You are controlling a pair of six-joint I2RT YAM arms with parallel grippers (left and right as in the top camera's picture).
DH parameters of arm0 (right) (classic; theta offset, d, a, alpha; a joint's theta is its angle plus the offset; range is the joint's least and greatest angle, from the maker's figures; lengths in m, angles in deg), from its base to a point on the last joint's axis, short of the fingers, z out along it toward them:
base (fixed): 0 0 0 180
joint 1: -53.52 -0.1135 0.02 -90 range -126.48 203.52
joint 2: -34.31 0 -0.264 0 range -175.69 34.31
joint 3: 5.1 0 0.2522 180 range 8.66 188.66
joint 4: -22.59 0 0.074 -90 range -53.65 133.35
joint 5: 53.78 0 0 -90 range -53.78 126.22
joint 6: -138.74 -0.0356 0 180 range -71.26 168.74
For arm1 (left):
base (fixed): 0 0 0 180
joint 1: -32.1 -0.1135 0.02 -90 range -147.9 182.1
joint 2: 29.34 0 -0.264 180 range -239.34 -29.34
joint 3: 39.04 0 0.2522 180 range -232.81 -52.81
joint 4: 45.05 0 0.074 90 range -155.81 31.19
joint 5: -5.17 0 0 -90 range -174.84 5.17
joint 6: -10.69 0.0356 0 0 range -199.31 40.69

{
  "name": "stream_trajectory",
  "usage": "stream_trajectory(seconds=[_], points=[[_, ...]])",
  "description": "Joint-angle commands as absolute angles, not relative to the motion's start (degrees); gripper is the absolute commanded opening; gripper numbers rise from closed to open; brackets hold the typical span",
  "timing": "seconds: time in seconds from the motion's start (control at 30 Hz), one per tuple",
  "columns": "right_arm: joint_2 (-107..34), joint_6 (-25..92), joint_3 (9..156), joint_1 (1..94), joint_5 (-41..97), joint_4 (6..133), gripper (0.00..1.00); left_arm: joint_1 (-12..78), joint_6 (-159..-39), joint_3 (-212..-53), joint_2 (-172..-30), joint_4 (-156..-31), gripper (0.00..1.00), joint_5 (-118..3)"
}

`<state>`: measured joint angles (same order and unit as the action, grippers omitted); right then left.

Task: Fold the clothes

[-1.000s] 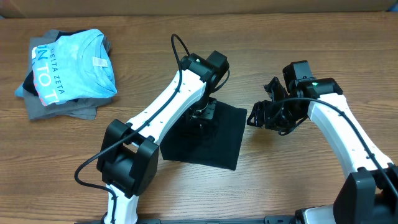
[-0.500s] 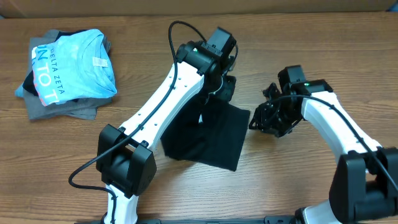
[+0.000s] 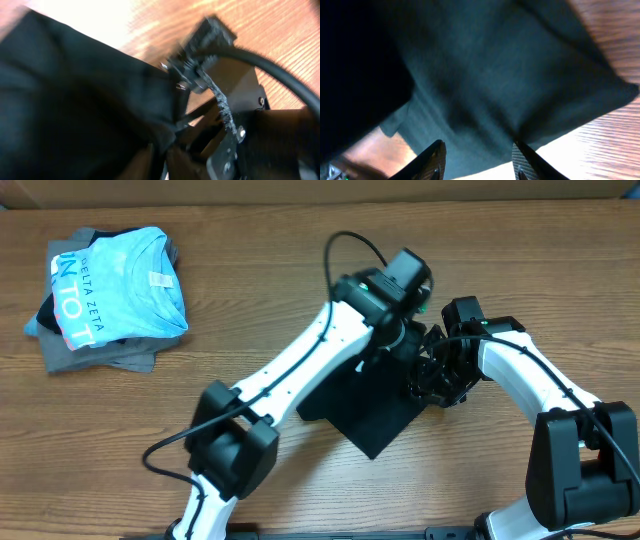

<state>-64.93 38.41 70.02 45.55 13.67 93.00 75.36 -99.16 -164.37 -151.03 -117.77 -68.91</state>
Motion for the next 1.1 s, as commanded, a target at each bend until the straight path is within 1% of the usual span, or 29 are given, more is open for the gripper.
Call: stream_trajectory(seconds=[0.0,0.07,0.13,0.17,0.27,0.37,0.4,0.47,0.63,0.67,0.73,0.87,0.9,0.97,1.07], points=[[-64.8,35.9,69.0,45.4,16.3,91.9,0.46,76.0,-100.8,-165.3,-152.5,-117.4,0.27,-67.9],[-64.8,35.1,68.6,45.6,16.6,92.0,0.46,75.8,-100.8,-165.5,-152.2,-117.8,0.32,-68.5],[-64.8,35.2,68.6,45.6,16.7,92.3,0.51,75.1,-100.7,-166.2,-151.5,-118.8,0.35,-69.5],[-64.8,35.1,68.6,45.6,16.7,92.4,0.51,74.4,-100.7,-166.8,-151.0,-119.7,0.38,-70.2],[-64.8,35.0,68.6,45.6,16.7,92.6,0.54,72.2,-99.8,-169.8,-149.2,-123.8,0.40,-73.3],[-63.7,35.4,69.8,45.6,16.7,93.8,0.52,69.5,-98.3,-172.5,-147.1,-128.9,0.47,-78.9],[-62.7,35.7,70.5,45.6,16.7,94.4,0.52,68.3,-97.8,-173.2,-146.2,-130.9,0.50,-81.2],[-59.9,36.6,72.2,45.6,16.6,95.3,0.52,66.1,-96.4,-173.8,-145.1,-133.5,0.52,-83.8],[-50.9,40.1,76.8,44.8,11.9,97.3,0.53,60.2,-93.6,-173.7,-145.0,-137.7,0.57,-83.8],[-49.7,39.6,77.1,44.5,10.5,97.2,0.55,59.1,-93.2,-173.7,-145.3,-138.2,0.58,-83.6],[-48.0,34.7,77.1,44.4,9.6,96.4,0.54,56.8,-91.8,-173.6,-145.9,-138.4,0.59,-81.4],[-49.1,24.6,76.2,43.8,9.0,94.8,0.54,53.7,-89.3,-173.6,-146.9,-137.8,0.58,-76.2],[-49.9,23.0,75.8,43.3,8.4,93.8,0.55,53.4,-89.3,-173.6,-147.2,-137.7,0.58,-76.2],[-52.1,20.2,74.7,41.7,6.4,91.0,0.60,53.1,-89.3,-173.6,-147.8,-137.6,0.59,-76.2],[-55.7,15.2,73.6,39.3,5.7,87.6,0.62,53.1,-89.1,-173.6,-148.4,-137.4,0.60,-76.2]])
